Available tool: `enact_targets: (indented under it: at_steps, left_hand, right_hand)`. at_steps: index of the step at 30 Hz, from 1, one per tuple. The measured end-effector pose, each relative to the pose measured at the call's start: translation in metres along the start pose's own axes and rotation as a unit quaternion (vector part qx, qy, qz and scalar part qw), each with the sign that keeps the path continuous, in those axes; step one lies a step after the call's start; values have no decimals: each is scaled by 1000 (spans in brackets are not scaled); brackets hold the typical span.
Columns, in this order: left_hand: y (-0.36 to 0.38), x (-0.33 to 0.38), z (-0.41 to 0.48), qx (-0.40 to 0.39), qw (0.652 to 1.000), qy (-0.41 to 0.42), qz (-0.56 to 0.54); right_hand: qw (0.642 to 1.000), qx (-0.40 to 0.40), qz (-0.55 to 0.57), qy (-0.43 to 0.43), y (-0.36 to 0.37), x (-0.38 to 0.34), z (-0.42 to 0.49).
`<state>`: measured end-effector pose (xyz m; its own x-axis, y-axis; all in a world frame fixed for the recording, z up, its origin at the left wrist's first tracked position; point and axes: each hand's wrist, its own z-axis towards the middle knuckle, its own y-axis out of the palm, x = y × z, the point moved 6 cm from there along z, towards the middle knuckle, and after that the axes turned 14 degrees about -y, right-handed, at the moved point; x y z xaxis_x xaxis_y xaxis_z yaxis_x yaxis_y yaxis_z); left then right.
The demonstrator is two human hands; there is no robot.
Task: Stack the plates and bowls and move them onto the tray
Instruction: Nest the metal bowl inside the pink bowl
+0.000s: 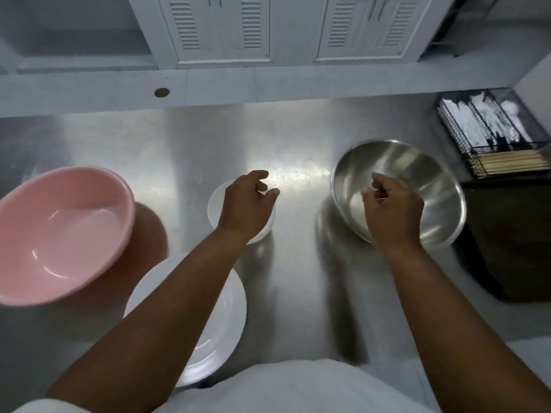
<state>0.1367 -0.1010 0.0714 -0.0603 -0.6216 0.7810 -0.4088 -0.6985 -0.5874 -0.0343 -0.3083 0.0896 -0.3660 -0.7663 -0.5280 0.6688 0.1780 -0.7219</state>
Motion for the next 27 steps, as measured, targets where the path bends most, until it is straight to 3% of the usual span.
enact_targets:
  at_steps: [8,11,15,18,27]
  left_hand:
    - [121,44,7,-146,986,-46,72]
    - [150,43,10,-178,978,-95,52]
    - [167,35,13,-186,973,-135,0]
    - [169,29,16,-187,972,-143,-17]
    - [115,44,15,-147,974,-121,-123]
  right_hand:
    - [975,-34,-111,192,-73,136,-25]
    - [946,-68,-33,315,-70,161,-41]
    - [905,-13,134,403,-52,188,-61]
    - [889,8,189,416,-46,184,-59]
    - [926,27,172,336,-54,140,-29]
